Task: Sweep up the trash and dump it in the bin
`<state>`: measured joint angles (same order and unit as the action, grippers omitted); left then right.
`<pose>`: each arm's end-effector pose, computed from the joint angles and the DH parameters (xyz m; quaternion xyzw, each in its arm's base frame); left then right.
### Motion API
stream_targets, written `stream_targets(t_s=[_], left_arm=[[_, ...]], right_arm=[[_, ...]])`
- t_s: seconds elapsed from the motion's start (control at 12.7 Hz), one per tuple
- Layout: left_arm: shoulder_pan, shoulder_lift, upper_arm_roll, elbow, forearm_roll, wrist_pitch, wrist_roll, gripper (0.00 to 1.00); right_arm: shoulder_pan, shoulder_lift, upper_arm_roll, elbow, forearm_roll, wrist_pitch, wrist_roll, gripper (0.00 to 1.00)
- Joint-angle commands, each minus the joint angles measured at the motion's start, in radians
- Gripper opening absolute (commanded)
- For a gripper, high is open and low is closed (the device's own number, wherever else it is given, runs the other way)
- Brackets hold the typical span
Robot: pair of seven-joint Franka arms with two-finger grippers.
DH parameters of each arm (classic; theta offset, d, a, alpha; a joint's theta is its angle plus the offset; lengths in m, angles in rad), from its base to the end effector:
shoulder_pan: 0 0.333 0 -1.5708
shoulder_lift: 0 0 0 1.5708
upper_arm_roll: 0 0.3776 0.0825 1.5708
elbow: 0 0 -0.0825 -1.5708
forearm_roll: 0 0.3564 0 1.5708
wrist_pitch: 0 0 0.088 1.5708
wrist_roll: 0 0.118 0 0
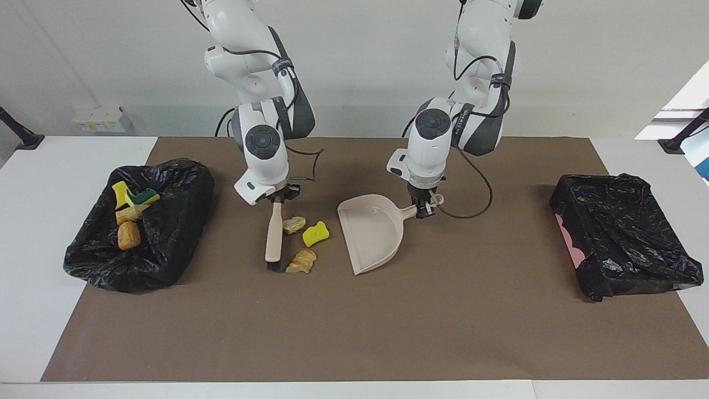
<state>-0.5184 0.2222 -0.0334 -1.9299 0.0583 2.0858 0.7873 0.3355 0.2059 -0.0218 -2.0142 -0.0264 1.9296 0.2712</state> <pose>0.5022 -0.3037 0.4329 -0.7742 0.6318 0.0353 0.0172 0.5163 0.1658 0.3978 0.9890 0.0273 -0.1346 0.0549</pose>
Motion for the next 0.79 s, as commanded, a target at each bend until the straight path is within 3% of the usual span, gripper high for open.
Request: stream_targets(t_s=[0.0,0.39,0.71], left_arm=[[-0.009,-0.063,0.007,-0.076,0.012,0.03,0.004,0.0],[-0.006,-0.073,0.007,-0.096,0.012,0.031,-0.005,0.0],[0.0,-0.073,0.006,-0.1,0.012,0.036,-0.005,0.0]], right_arm=[[0.052,0.026,0.017,0.048,0.041,-0.003,-0.033,0.0],[0.169,0.039,0.023,0.074,0.29,0.006,-0.035,0.0],[0.186,0.046,0.022,0.175,0.35,-0.136,-0.035,0.0]])
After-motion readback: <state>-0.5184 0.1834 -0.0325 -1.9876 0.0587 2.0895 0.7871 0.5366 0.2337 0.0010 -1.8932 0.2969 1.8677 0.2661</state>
